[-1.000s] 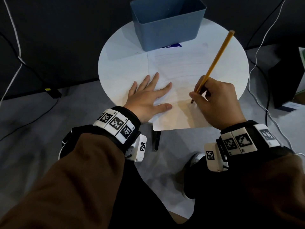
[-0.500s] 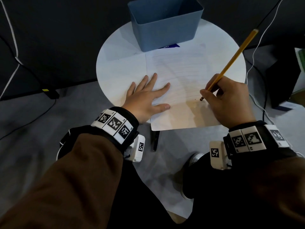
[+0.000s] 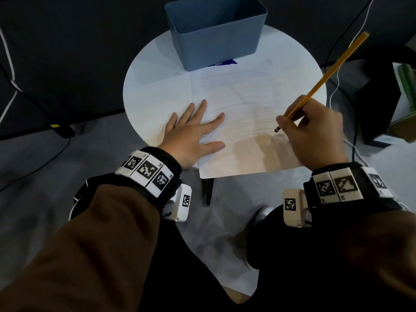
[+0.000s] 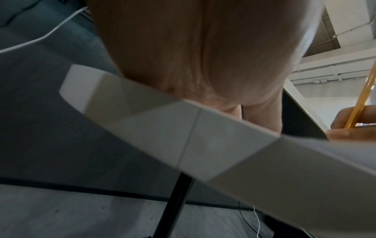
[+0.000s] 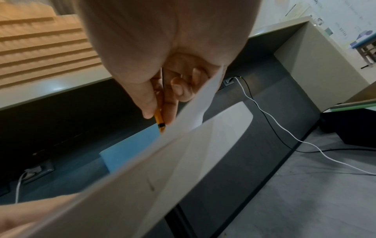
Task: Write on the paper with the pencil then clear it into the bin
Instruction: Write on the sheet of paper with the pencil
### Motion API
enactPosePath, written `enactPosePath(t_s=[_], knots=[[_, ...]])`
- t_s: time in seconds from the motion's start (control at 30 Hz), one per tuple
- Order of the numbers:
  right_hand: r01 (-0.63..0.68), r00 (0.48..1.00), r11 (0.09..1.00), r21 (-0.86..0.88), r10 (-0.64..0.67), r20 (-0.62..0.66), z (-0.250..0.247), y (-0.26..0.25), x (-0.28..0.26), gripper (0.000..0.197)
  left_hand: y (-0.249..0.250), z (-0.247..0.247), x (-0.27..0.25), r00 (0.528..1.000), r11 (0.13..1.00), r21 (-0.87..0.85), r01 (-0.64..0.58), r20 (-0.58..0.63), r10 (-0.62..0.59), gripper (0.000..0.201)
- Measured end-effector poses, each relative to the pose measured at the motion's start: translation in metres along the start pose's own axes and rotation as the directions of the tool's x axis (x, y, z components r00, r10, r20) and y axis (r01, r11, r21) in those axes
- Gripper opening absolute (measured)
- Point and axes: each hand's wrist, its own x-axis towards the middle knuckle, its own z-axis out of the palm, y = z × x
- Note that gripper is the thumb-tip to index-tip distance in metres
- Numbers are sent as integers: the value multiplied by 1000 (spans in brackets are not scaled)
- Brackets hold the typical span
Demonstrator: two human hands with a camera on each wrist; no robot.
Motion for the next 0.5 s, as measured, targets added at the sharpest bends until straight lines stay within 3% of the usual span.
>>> enactPosePath(t_s=[0.3, 0.5], knots=[[-69, 997, 997, 24, 70, -45, -3, 6, 2, 11, -1, 2, 2, 1000, 1000, 12, 0, 2, 0, 66], [-37, 999, 996, 79, 38, -11, -1, 0, -2, 13, -1, 2, 1, 1000, 1000, 8, 1, -6, -1, 65]])
